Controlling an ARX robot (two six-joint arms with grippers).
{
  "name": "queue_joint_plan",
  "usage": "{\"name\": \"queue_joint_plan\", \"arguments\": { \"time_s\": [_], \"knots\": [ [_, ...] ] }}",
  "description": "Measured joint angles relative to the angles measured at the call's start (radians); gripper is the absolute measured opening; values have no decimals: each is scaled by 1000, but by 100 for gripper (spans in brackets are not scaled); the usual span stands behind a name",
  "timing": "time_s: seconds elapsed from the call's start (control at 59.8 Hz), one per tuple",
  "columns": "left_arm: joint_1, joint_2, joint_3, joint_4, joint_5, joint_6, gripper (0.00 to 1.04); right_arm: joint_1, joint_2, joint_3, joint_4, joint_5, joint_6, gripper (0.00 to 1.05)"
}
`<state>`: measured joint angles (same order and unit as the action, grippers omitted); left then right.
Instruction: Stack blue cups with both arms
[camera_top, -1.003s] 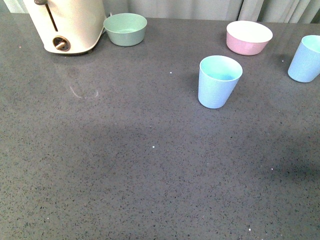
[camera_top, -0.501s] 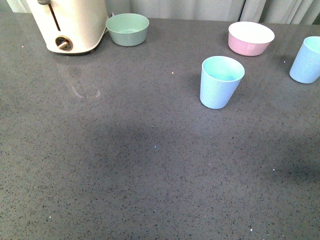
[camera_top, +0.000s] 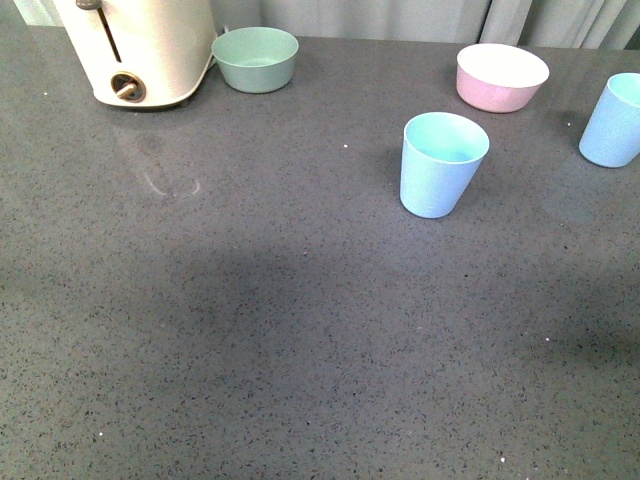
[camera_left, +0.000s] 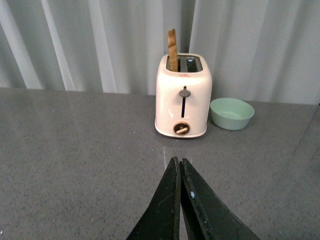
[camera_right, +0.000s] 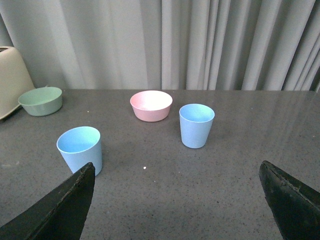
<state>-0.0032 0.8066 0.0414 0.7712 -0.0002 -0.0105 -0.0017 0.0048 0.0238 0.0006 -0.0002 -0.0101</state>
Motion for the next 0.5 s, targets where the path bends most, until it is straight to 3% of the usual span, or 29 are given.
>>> {"name": "queue_joint_plan", "arguments": {
  "time_s": [0.501],
  "knots": [
    [0,-367,-26,-336,0,0,2,0,0,0,0,0,0,96]
  ]
}}
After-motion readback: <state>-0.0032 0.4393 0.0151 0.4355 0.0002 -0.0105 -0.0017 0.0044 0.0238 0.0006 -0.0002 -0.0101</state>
